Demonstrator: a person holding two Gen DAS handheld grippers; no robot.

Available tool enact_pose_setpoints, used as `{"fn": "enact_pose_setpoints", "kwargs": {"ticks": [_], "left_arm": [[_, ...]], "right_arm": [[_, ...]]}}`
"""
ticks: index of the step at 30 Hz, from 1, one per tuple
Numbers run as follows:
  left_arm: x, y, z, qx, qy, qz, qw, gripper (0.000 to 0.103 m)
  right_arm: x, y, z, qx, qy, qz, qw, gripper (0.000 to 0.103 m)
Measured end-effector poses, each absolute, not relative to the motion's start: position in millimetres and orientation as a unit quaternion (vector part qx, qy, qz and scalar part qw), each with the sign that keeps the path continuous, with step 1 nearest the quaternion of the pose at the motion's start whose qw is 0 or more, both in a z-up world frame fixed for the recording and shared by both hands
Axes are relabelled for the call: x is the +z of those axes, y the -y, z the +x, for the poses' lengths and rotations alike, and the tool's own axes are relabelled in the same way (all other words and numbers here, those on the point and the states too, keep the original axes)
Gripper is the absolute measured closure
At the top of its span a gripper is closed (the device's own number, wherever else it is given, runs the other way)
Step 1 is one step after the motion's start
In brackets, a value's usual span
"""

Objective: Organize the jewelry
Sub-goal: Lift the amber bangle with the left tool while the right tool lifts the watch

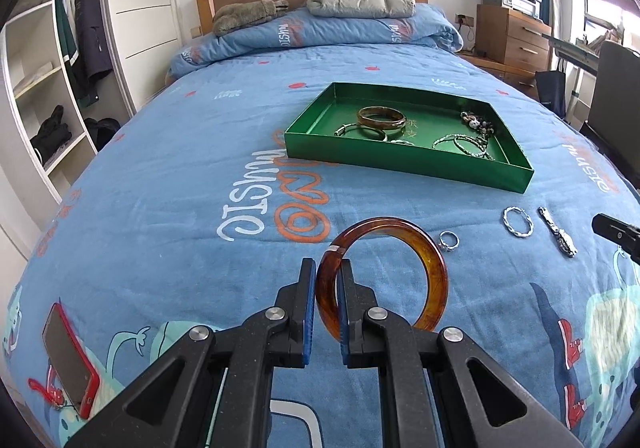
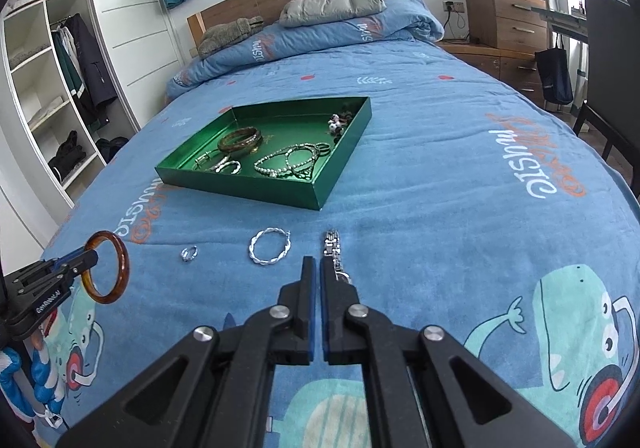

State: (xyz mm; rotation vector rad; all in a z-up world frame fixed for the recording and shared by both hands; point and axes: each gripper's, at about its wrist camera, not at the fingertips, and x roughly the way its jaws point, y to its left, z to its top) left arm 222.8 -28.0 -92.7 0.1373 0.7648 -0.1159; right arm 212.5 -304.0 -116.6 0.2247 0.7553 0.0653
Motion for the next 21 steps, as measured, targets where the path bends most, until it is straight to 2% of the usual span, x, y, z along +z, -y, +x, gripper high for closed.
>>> {"fn": "enact_pose_setpoints", "kwargs": {"ticks": [1, 3, 12, 14, 16, 17, 21], "left_arm": [[-94, 27, 225, -0.056, -0.374, 0.066, 0.924, 0.093], [-97, 26, 228, -0.055, -0.376, 0.063, 0.923, 0.093], [-107, 30, 244, -0.058, -0.384, 0.063, 0.919, 0.093], [-109, 32, 245, -0.059, -0.385, 0.062, 0.919, 0.093], [-109, 34, 245, -0.060, -0.386, 0.059, 0.919, 0.093], [-108, 34, 245, -0.060, -0.386, 0.058, 0.919, 0.093], [-103, 36, 242, -0.062, -0.382, 0.061, 0.920, 0.093]], "right_arm": [[-121, 303, 218, 0.029, -0.374, 0.104, 0.921, 0.093], [-132, 304, 230, 0.026, -0.387, 0.095, 0.917, 0.076], [-162, 297, 266, 0.031, -0.424, 0.053, 0.904, 0.074], [-162, 296, 272, 0.036, -0.431, 0.040, 0.901, 0.076], [-161, 298, 277, 0.039, -0.437, 0.043, 0.897, 0.085], [-161, 299, 278, 0.039, -0.440, 0.045, 0.896, 0.095], [-156, 301, 272, 0.041, -0.431, 0.051, 0.900, 0.096]]}}
